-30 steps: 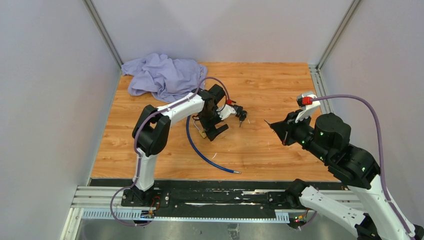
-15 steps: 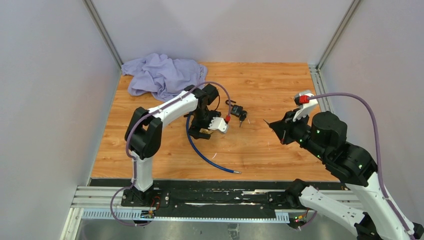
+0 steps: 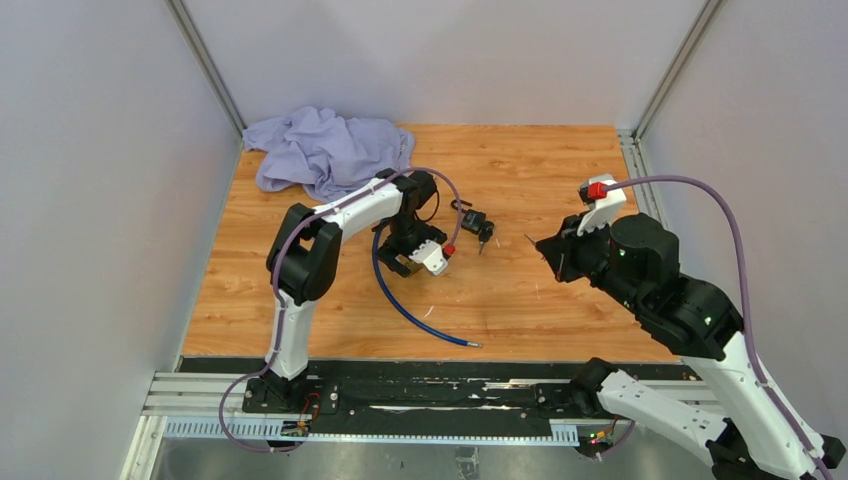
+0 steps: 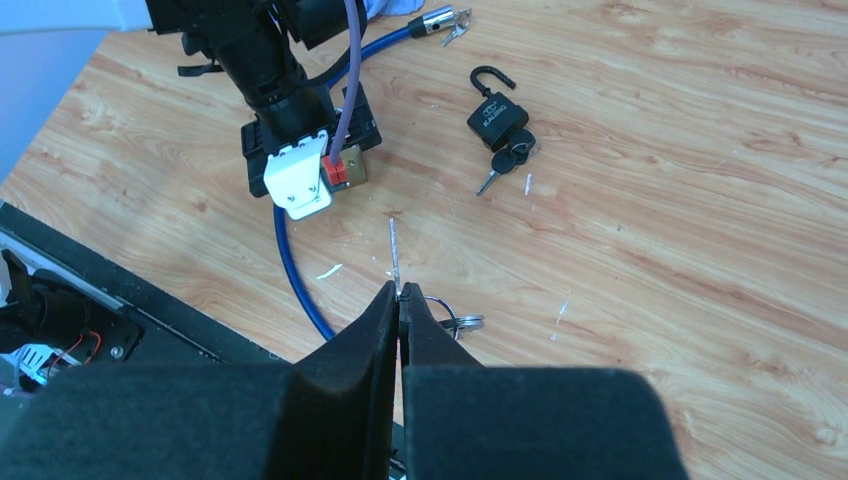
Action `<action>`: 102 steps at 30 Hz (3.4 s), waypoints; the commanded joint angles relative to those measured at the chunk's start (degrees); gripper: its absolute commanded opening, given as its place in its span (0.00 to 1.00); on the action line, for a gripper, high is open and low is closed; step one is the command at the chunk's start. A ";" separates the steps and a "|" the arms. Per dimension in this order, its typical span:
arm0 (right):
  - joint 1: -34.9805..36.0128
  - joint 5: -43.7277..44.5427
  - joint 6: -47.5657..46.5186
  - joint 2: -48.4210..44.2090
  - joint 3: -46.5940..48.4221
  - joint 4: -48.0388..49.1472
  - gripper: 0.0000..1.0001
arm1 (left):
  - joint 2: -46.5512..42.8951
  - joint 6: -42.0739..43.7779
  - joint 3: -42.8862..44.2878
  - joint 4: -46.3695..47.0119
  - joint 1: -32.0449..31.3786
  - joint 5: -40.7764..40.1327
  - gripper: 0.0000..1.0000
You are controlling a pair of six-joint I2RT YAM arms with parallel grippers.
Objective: Unlock with the key
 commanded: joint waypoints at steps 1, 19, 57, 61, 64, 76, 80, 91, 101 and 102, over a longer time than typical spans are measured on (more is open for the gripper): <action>-0.66 2.55 0.84 0.08 2.37 0.12 0.01 | 2.25 2.87 1.79 -0.80 1.33 3.82 0.95; -0.64 2.86 1.02 1.60 2.82 -0.30 0.01 | 6.08 -1.18 1.53 1.35 1.74 7.02 0.82; -4.99 -23.33 2.13 13.29 8.99 3.76 0.01 | -39.11 -18.40 1.79 8.69 3.15 10.94 0.00; -4.95 -31.16 2.70 17.17 10.56 8.08 0.00 | -46.05 -23.92 2.68 9.20 3.15 11.42 0.00; -4.95 -34.61 3.51 18.54 10.64 11.04 0.01 | -52.26 -27.26 -2.19 13.94 2.99 12.50 0.00; -4.07 -35.99 9.70 20.95 10.28 18.08 0.01 | -68.92 -29.59 -24.76 38.12 0.16 6.96 0.00; -2.43 -33.81 9.59 22.27 11.32 18.21 0.01 | -70.72 -30.15 -27.94 42.53 -0.99 4.54 0.00; 3.59 -30.28 7.85 26.76 16.29 16.59 0.01 | -70.53 -30.56 -28.92 39.87 -3.61 3.72 0.00; 6.31 -28.07 7.93 28.85 18.04 16.23 0.01 | -69.76 -31.38 -28.98 38.31 -4.66 2.12 0.00; 6.50 -27.88 7.88 29.01 18.25 16.19 0.01 | -69.80 -31.34 -28.99 38.29 -4.80 2.00 0.00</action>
